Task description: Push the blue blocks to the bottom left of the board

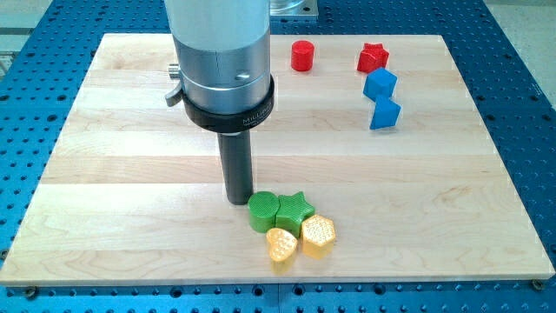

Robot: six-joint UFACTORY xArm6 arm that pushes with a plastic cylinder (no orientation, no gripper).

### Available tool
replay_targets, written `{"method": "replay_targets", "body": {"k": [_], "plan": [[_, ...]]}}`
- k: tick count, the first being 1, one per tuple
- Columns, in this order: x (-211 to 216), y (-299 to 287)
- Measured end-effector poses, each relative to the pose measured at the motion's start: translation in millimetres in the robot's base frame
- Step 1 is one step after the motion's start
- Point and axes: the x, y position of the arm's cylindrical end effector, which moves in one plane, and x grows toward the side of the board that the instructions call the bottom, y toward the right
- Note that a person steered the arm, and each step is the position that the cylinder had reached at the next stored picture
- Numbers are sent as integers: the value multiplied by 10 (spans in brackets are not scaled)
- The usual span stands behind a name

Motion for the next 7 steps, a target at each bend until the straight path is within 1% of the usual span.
{"method": "replay_targets", "body": {"k": [1,2,3,4,5,6,7], "plan": [[0,0],[-118,-2],[-696,7],[-821,391],[-744,1156],[-878,2042],[-1179,2105]]}}
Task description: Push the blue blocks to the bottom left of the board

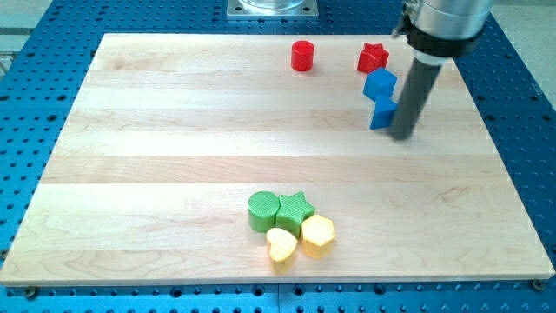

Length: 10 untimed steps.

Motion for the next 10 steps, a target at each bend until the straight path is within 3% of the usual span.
{"method": "replay_targets", "body": {"k": [1,3,5,6,7,9,10], "plan": [[-62,-394],[-658,-240],[-616,312],[-822,822],[-1036,619],[-726,-783],[-800,-1406]]}}
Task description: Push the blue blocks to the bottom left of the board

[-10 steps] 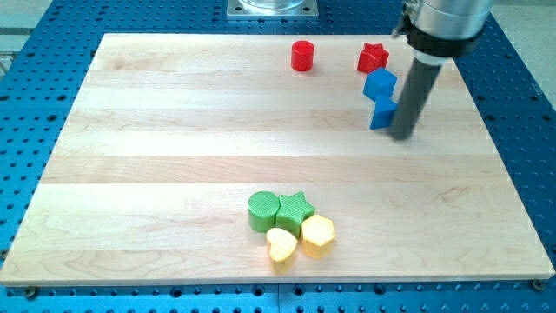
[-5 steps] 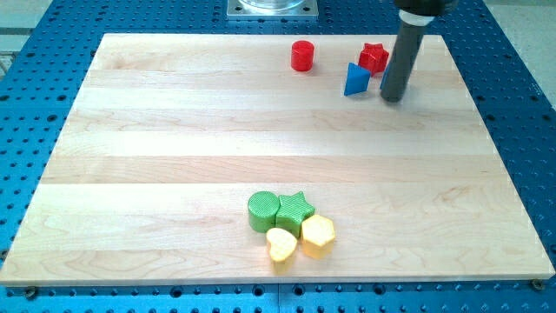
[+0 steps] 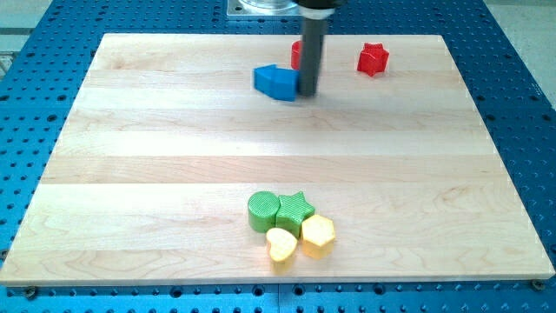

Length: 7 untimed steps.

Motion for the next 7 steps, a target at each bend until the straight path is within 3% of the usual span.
{"method": "replay_targets", "body": {"k": [4,5,6,7], "plan": [[-331,-1383],[-208,-1700],[236,-2077],[198,-2031]]}}
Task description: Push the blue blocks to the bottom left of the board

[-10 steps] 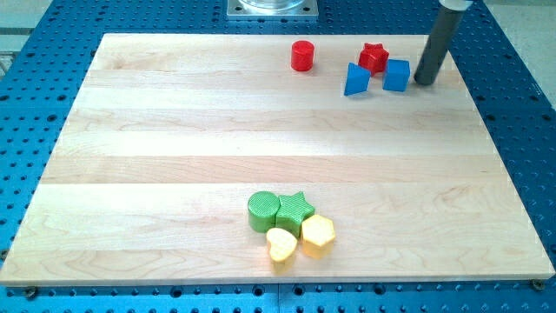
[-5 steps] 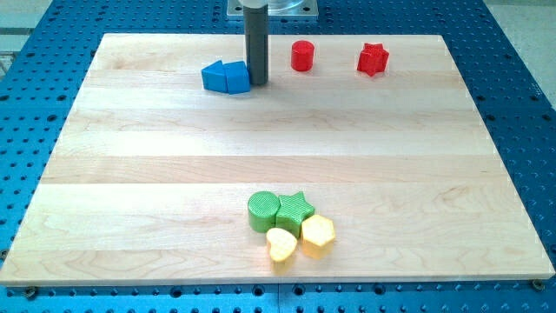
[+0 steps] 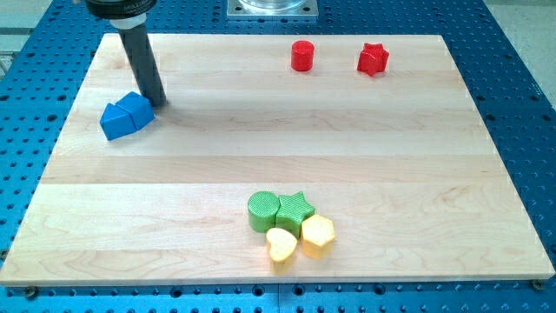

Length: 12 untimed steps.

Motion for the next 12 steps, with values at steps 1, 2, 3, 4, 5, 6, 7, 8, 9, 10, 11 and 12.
{"method": "replay_targets", "body": {"k": [1,2,3,4,5,6,7,8,9,10,11,12], "plan": [[148,-189],[395,-434],[602,-408],[1121,-392],[1146,-452],[1286,-698],[1536,-755],[1654,-652],[1494,-670],[1793,-1132],[2157,-1017],[2110,-849]]}}
